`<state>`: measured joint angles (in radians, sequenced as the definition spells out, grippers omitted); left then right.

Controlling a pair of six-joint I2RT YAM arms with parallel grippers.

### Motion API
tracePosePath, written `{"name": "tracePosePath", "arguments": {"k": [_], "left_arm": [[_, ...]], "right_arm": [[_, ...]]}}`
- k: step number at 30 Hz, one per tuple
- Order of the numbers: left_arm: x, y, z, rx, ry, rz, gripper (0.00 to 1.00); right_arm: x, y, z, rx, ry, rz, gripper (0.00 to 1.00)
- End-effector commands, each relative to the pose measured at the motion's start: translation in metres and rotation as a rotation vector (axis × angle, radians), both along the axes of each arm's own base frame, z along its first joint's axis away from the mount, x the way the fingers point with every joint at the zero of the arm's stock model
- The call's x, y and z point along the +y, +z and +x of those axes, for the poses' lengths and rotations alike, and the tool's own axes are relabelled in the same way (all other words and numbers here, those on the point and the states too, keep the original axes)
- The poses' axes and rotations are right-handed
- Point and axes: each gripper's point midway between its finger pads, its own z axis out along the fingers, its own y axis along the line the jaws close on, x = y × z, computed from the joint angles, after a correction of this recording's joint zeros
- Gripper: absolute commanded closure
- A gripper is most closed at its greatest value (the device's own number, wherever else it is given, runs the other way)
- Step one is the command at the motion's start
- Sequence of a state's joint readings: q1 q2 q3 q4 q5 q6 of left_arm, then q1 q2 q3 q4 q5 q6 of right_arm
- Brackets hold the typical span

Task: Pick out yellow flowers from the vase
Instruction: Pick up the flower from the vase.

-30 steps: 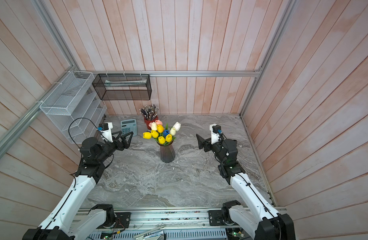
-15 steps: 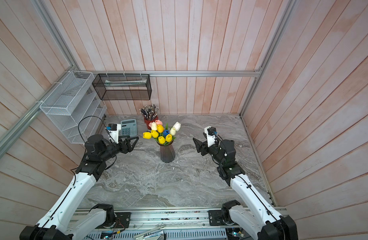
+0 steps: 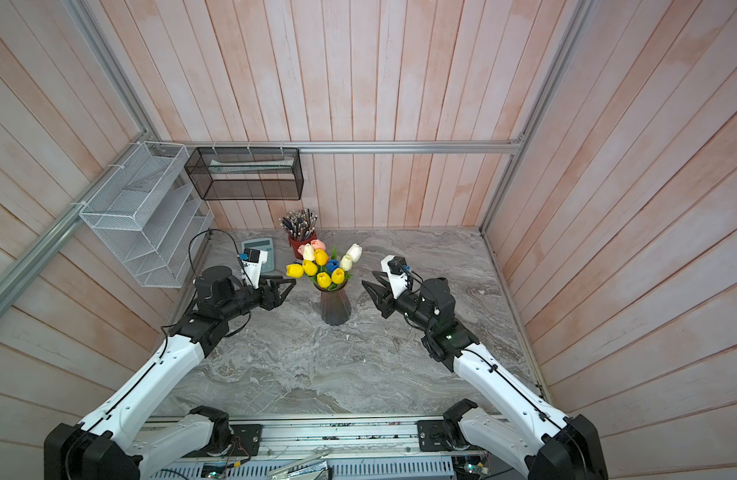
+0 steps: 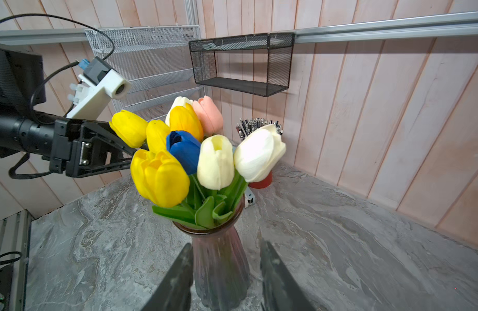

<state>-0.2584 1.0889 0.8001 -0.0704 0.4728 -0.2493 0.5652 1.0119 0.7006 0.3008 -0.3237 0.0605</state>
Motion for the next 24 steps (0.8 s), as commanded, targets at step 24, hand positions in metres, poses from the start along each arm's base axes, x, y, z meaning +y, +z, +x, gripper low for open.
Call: {"name": "tracePosePath", "arguments": {"k": [24], "left_arm": [[-0.03, -0.015, 0.026, 0.024, -0.065, -0.113, 0.55]], "right_arm": [[0.066, -0.008, 0.009, -0.026, 0.075, 0.029, 0.74]]}}
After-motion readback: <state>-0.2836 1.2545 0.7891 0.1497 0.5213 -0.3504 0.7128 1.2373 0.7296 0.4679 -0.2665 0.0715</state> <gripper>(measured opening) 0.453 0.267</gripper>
